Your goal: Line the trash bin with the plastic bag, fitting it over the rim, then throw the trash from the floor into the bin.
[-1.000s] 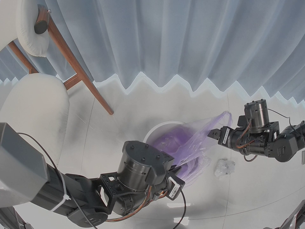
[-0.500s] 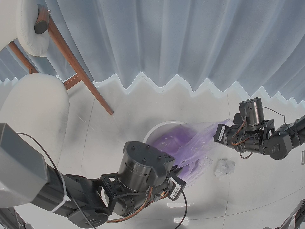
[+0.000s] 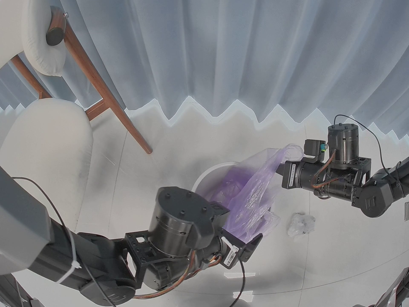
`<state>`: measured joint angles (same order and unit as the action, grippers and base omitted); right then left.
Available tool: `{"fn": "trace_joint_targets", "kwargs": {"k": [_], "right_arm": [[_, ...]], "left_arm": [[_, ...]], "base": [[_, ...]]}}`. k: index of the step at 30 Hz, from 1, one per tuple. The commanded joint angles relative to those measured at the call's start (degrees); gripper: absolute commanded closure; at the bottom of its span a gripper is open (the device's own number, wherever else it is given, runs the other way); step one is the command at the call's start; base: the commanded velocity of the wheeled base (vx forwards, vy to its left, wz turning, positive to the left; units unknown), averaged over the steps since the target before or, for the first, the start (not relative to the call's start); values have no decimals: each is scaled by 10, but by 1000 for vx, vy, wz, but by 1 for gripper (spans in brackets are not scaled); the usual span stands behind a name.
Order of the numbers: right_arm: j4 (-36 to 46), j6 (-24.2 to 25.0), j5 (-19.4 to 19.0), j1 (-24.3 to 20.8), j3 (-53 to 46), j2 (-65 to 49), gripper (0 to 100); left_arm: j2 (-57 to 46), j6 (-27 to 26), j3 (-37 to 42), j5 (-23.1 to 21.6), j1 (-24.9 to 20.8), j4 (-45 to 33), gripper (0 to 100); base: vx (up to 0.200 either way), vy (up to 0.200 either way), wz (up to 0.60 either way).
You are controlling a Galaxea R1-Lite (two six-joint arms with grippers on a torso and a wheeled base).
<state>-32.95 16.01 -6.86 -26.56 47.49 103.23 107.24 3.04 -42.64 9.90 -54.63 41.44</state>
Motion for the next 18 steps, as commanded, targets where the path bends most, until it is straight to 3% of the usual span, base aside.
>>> {"fn": "trace_joint_targets", "kwargs": {"k": [1, 8, 18], "right_arm": [[-41, -18, -30, -1, -44, -14, 100], [-99, -20, -38, -2, -79, -5, 100], [-99, -18, -36, 0, -72, 0, 100]], "left_arm": [[-54, 0, 43, -1, 32, -1, 0], [-81, -3, 88, -3, 68, -3, 0], [-49, -5, 106, -4, 24, -4, 0]], "base": [[0, 0, 0], [0, 0, 0], [0, 0, 0]]}}
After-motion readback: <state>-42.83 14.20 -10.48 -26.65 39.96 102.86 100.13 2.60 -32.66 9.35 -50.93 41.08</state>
